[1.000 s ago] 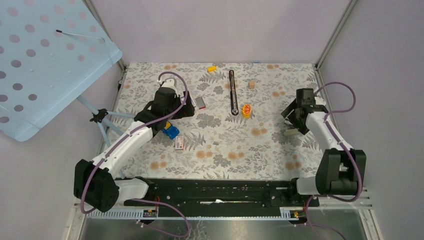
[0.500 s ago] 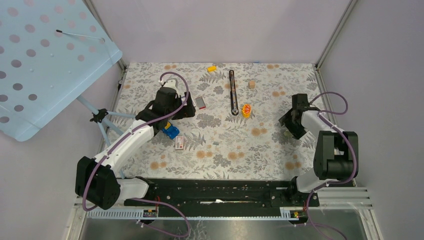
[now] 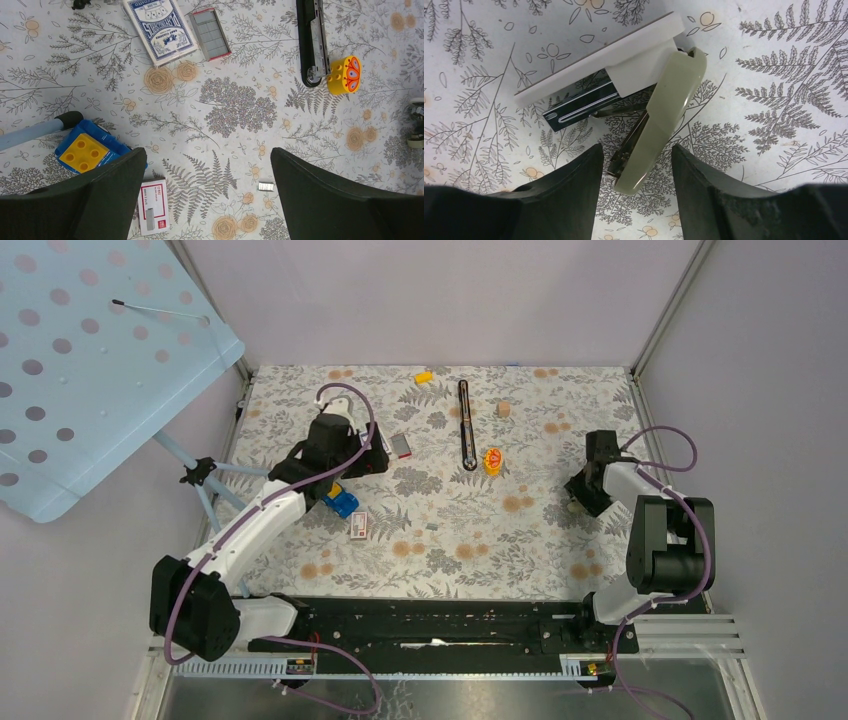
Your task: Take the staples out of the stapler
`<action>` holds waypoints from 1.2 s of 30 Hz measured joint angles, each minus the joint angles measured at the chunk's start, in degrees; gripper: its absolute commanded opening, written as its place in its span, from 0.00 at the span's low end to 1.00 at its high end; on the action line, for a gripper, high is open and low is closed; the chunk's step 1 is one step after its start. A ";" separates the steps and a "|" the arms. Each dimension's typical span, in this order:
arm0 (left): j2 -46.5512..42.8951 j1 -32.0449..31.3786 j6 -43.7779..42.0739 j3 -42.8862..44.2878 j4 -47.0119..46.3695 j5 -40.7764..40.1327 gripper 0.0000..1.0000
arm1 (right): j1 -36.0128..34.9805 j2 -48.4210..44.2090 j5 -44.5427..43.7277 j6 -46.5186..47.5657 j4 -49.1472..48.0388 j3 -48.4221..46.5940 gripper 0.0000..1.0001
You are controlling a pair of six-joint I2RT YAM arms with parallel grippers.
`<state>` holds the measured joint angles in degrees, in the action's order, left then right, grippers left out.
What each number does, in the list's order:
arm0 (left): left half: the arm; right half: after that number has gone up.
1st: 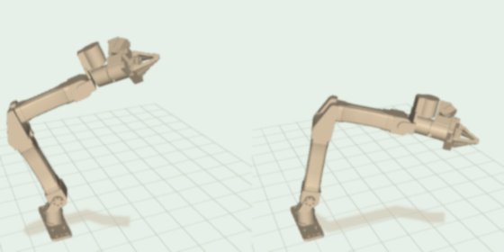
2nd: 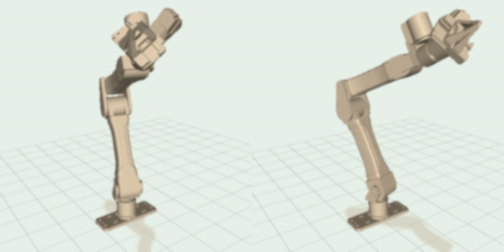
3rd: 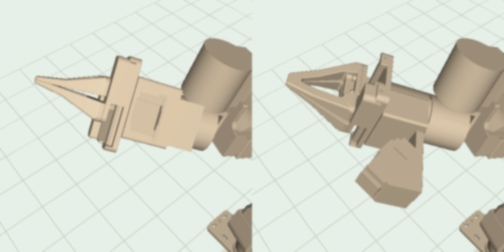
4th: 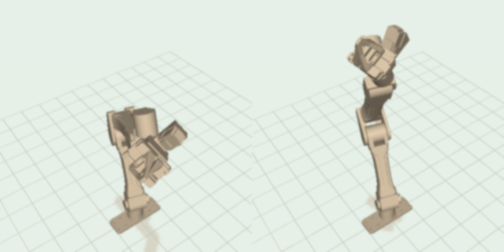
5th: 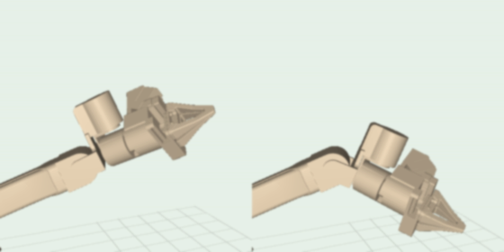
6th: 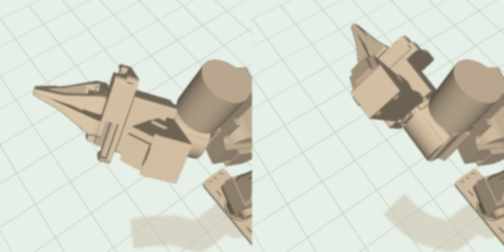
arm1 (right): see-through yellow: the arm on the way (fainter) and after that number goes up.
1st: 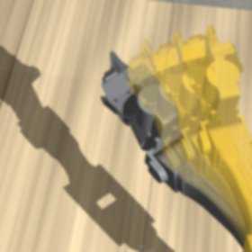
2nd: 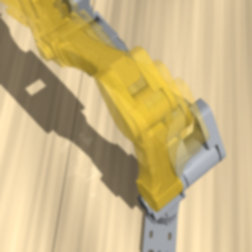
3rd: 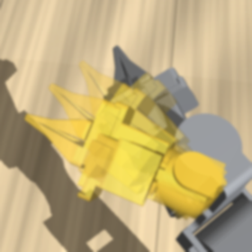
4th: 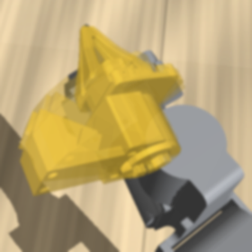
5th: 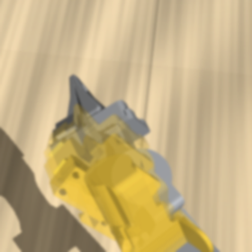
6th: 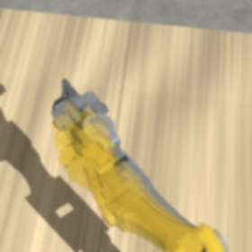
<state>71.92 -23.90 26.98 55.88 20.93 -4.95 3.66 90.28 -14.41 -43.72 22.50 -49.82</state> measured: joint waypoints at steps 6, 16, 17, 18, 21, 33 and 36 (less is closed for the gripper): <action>-0.74 0.44 0.00 0.00 -0.02 0.02 0.98 | 0.55 0.04 -0.11 0.90 -0.83 0.66 0.47; -1.09 1.36 0.00 -0.02 0.00 0.04 0.98 | 0.63 0.11 0.52 3.87 -2.62 0.94 0.24; -1.09 1.57 0.00 -0.02 0.00 0.04 0.99 | 0.63 0.11 0.63 4.24 -2.67 0.94 0.22; -1.09 1.79 0.00 -0.02 -0.02 0.07 0.98 | 0.63 0.11 0.87 4.61 -2.71 0.94 0.19; -1.09 2.23 0.00 -0.02 0.00 0.11 0.98 | 0.63 0.17 2.21 6.21 -2.93 0.94 0.11; -1.09 3.26 0.00 -0.02 -0.02 0.48 0.99 | 0.24 0.63 8.15 11.21 -3.78 -0.02 0.00; -1.09 3.48 0.00 -0.02 -0.02 0.76 0.99 | -1.09 0.57 7.96 12.70 -2.97 -0.83 0.00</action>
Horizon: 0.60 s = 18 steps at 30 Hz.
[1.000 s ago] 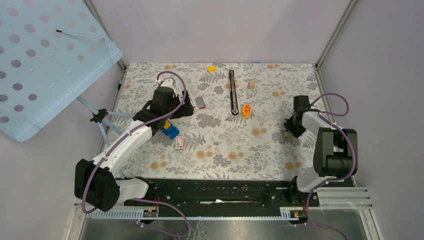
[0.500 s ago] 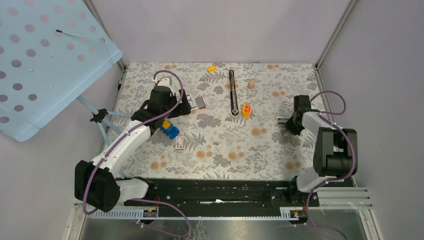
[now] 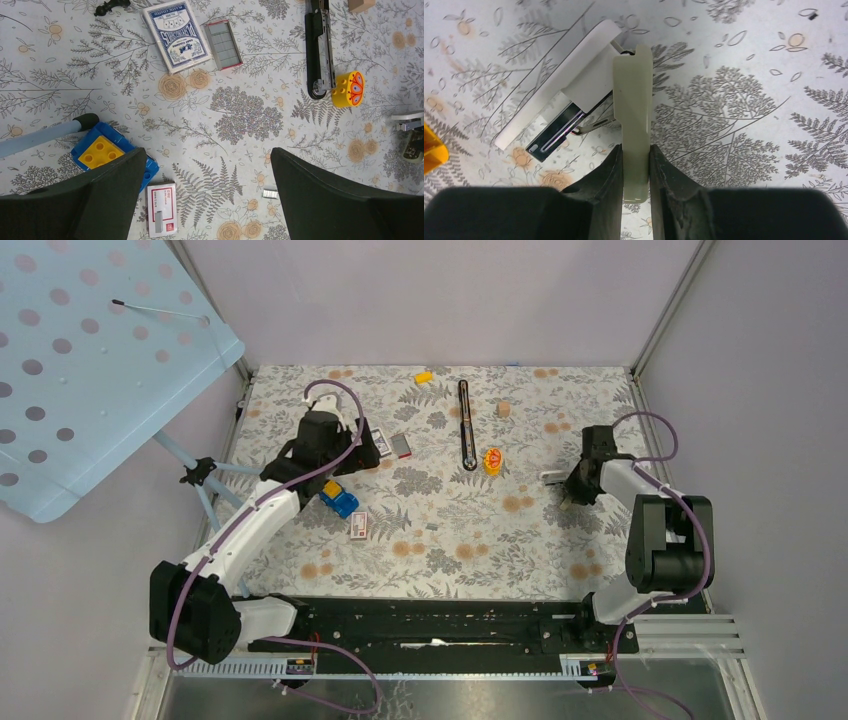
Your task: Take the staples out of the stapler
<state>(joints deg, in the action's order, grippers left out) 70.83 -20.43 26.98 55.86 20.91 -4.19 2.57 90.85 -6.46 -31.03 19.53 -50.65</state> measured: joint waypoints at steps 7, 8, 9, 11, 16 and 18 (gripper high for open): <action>-0.15 0.09 0.02 -0.72 -1.70 3.17 0.99 | -6.71 -3.65 -1.95 3.91 1.22 -1.95 0.00; -0.39 0.09 0.02 -1.09 -2.21 3.87 0.99 | -8.07 -4.57 -2.38 4.74 1.16 -2.36 0.00; -0.79 0.09 0.04 -1.62 -2.93 4.81 0.99 | -8.98 -5.22 -2.58 5.35 1.14 -2.62 0.00; -1.79 0.09 0.15 -2.78 -4.52 6.58 0.99 | -11.28 -6.99 -2.95 7.15 0.70 -2.99 0.00; -5.70 0.11 1.40 -7.72 -12.20 12.90 0.99 | -16.52 -9.86 -1.64 11.93 -0.15 -3.72 0.00; -6.69 0.09 2.29 -9.62 -15.91 16.06 0.99 | -19.26 -10.36 0.31 14.10 -1.03 -4.11 0.00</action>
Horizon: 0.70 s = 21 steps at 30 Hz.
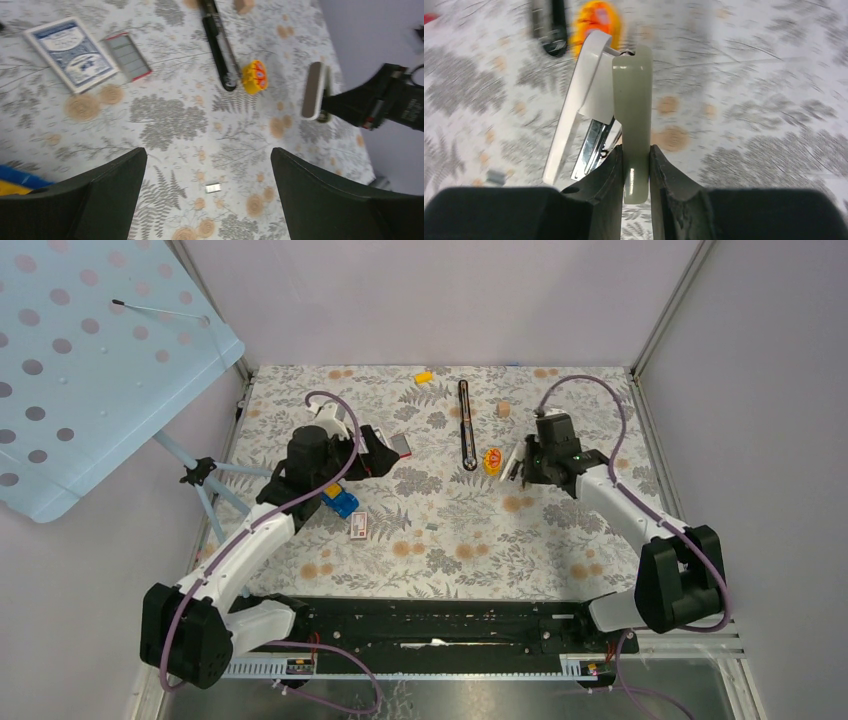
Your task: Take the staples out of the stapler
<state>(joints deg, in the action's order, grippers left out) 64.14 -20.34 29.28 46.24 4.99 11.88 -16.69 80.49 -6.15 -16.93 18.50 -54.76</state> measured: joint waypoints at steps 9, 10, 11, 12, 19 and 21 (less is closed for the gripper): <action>1.57 -7.08 5.51 -2.21 -10.34 5.25 0.98 | -9.42 -0.37 10.99 7.39 -5.68 -0.33 0.00; 1.86 -7.96 6.21 -2.51 -11.28 5.33 0.99 | -9.75 -0.57 11.80 7.80 -6.05 -0.33 0.00; 2.43 -9.25 7.32 -3.19 -12.94 5.46 0.98 | -10.32 -0.92 12.92 8.44 -6.73 -0.24 0.00; 2.93 -10.16 8.33 -3.82 -14.38 5.49 0.98 | -10.60 -1.18 13.55 8.83 -7.17 -0.15 0.00; 8.72 -14.40 14.12 -5.84 -21.09 5.49 0.95 | -13.03 -2.86 17.79 9.97 -10.58 0.24 0.00; 9.75 -15.06 15.15 -5.84 -22.49 5.51 0.92 | -13.66 -3.06 18.10 9.99 -11.54 0.37 0.00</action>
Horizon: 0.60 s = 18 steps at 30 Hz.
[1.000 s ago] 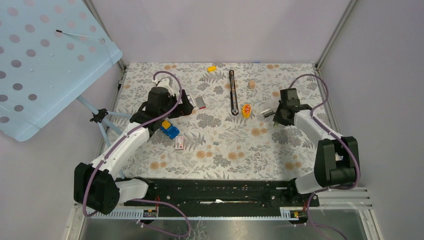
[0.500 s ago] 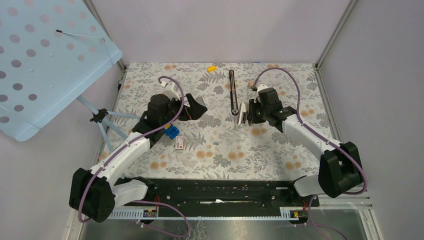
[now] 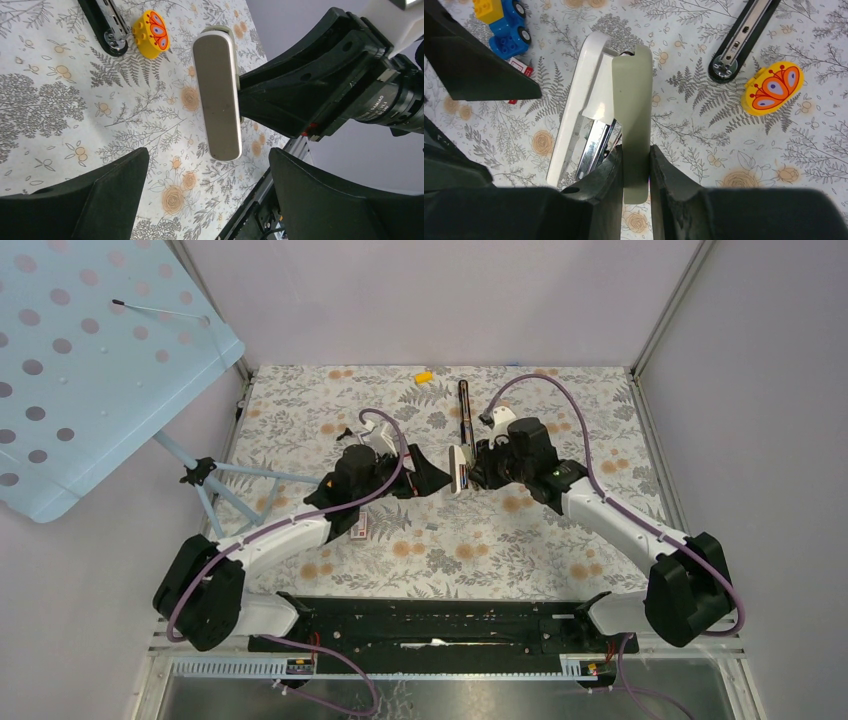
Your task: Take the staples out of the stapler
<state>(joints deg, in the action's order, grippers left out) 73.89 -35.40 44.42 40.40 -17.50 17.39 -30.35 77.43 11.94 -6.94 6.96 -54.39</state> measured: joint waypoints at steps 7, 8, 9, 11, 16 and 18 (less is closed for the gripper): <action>3.54 -0.85 3.93 0.11 -3.98 0.57 0.78 | -0.96 -0.09 0.35 -0.02 -1.46 0.37 0.00; 4.31 -0.87 4.61 0.13 -4.70 0.81 0.77 | -1.03 -0.11 0.63 -0.02 -1.70 0.48 0.00; 4.98 -0.87 5.22 0.13 -5.31 1.05 0.76 | -1.07 -0.13 0.85 -0.04 -1.88 0.59 0.00; 6.27 -0.90 6.23 0.15 -6.38 1.66 0.75 | -1.22 -0.22 1.29 -0.07 -2.21 0.79 0.00; 8.57 -1.07 7.96 0.79 -7.82 2.64 0.71 | -1.57 -0.24 2.78 -0.11 -2.97 0.90 0.00; 9.11 -1.18 8.20 1.25 -8.15 2.95 0.69 | -1.79 -0.24 3.39 -0.11 -3.02 0.90 0.00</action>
<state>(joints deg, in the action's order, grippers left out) 83.00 -36.58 52.62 41.65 -25.65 20.34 -32.14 77.19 15.33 -7.05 3.95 -53.49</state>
